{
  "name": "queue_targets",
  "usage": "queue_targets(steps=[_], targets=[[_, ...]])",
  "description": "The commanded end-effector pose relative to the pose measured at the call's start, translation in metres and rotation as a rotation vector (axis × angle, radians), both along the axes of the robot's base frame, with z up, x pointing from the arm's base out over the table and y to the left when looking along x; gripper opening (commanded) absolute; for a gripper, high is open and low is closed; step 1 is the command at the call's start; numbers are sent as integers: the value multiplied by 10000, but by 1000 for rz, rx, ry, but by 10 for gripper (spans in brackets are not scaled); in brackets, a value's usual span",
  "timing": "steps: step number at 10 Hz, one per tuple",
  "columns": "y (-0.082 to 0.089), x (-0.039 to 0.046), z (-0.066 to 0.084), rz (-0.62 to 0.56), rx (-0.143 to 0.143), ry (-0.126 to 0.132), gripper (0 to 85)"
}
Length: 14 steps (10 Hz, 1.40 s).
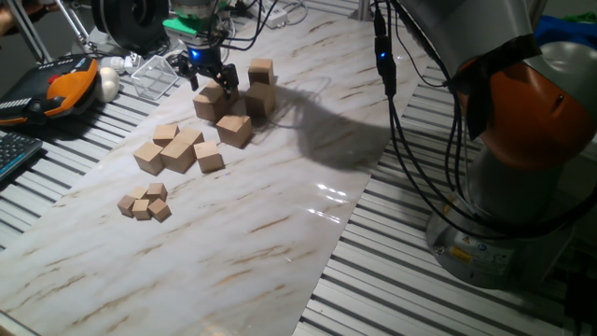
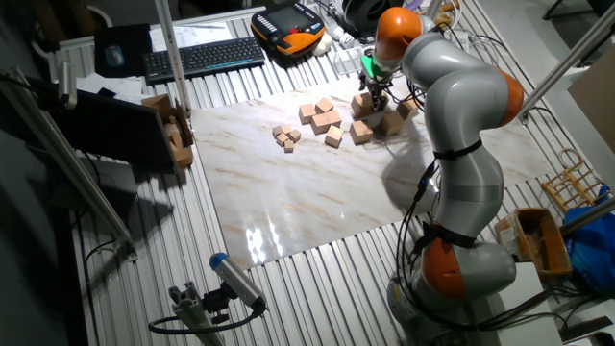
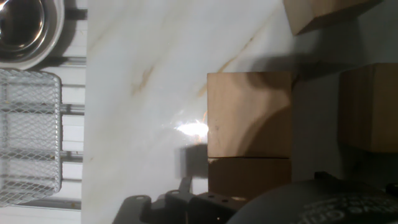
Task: Stack the blocks into a pyramid shape
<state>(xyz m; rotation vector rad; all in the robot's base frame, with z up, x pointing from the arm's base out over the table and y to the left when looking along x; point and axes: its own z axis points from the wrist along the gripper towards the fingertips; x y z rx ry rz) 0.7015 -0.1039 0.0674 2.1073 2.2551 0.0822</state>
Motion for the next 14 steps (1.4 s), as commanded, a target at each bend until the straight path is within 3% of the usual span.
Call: queue_targets(steps=[1,4,5,6,8,9,10,14], targets=[[6,-4,16,0,3,3,850],[78,-8,213,-17,37,36,850],[112,4,276,-16,40,47,680],[155,9,297,-8,45,48,680],[214,-7,271,-3,38,43,340],[230,1,250,9,39,43,340],[250,3,249,17,40,41,0],[374,8,288,-3,41,54,0]])
